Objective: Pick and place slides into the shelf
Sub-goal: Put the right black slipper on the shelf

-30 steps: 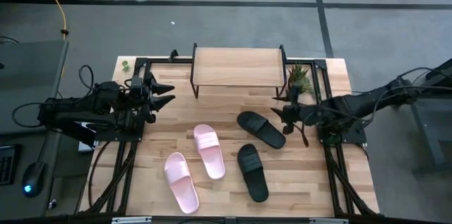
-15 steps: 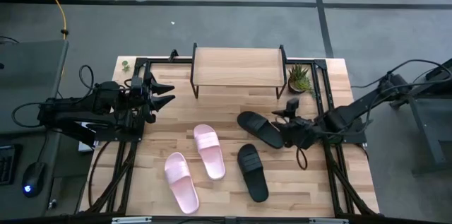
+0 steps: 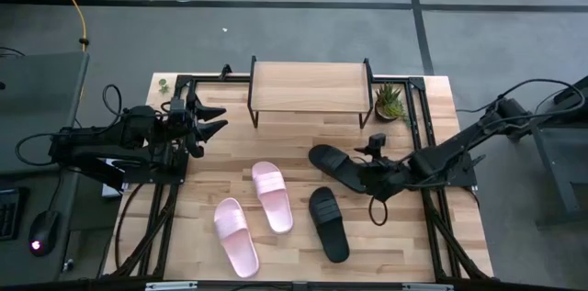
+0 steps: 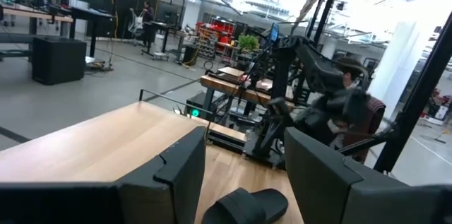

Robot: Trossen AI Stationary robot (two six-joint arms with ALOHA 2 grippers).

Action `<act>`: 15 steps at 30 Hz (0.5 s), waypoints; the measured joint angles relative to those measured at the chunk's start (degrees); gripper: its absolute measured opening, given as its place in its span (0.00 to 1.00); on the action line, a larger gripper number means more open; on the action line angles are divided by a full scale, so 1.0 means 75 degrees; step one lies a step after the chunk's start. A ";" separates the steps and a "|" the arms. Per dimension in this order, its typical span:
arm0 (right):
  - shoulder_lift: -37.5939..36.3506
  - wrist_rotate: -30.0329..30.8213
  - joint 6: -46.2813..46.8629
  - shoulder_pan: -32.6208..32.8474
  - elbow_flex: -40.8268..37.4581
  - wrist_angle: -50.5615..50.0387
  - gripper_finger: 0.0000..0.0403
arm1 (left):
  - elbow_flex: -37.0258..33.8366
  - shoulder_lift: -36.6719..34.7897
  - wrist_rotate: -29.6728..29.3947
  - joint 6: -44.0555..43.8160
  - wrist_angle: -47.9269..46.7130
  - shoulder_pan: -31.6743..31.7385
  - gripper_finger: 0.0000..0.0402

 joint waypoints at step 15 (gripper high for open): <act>0.0869 0.0179 -0.0418 -0.0145 -0.0916 0.1488 0.56 | 0.0000 0.0000 -0.0016 0.0006 0.0009 -0.0001 0.44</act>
